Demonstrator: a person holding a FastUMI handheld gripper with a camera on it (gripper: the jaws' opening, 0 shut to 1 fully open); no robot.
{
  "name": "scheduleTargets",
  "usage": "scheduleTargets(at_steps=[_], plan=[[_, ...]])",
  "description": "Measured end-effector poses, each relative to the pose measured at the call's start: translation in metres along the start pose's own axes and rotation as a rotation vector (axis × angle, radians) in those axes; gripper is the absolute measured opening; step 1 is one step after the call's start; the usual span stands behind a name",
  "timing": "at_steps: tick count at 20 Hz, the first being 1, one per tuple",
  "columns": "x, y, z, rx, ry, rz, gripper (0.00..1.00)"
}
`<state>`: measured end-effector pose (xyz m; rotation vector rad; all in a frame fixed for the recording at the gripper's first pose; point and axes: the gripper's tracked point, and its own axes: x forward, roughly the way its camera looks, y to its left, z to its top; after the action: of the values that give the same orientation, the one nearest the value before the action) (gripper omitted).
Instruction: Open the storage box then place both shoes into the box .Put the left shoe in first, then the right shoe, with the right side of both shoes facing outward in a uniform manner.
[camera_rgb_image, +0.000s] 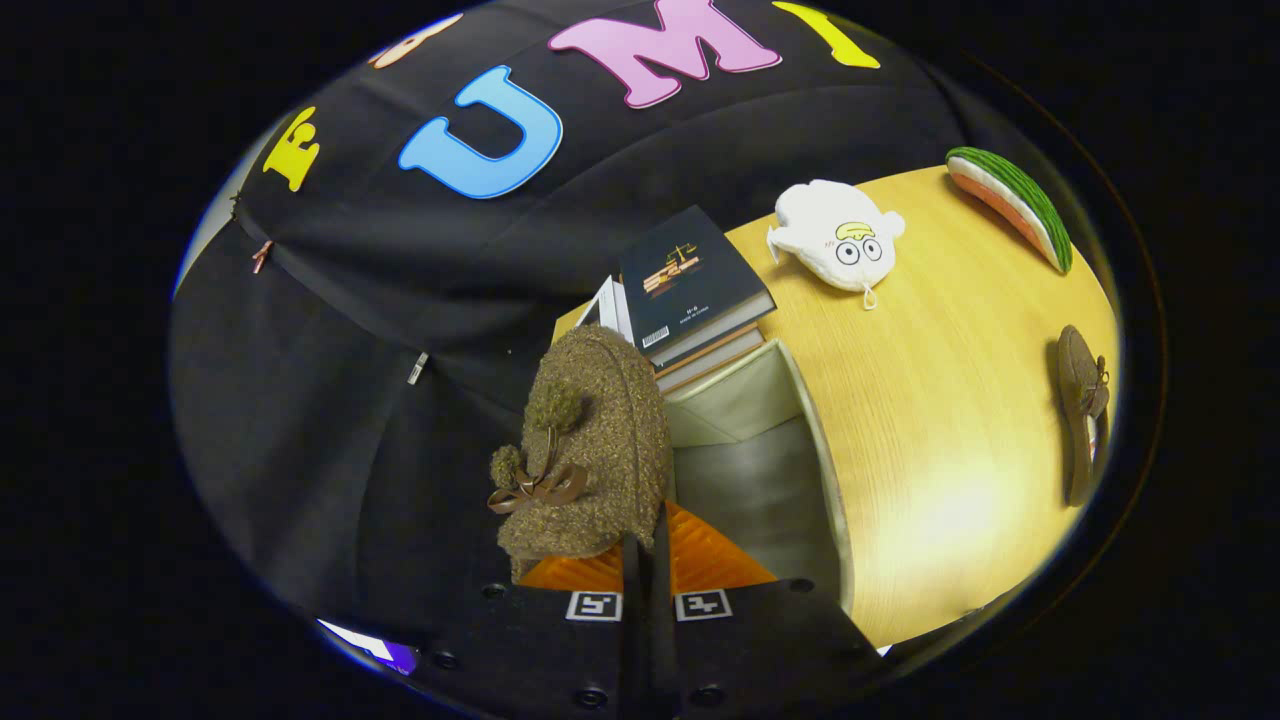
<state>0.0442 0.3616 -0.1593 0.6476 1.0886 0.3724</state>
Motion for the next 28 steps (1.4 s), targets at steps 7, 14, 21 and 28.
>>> scheduleTargets(at_steps=[7, 14, 21, 28], plan=[[0.030, -0.012, -0.028, -0.048, 0.067, -0.062, 0.05], [0.050, -0.029, -0.047, -0.028, 0.161, -0.100, 0.05], [0.053, -0.015, -0.061, 0.007, 0.234, -0.047, 0.55], [0.000, 0.003, -0.031, -0.015, 0.099, 0.016, 0.99]])
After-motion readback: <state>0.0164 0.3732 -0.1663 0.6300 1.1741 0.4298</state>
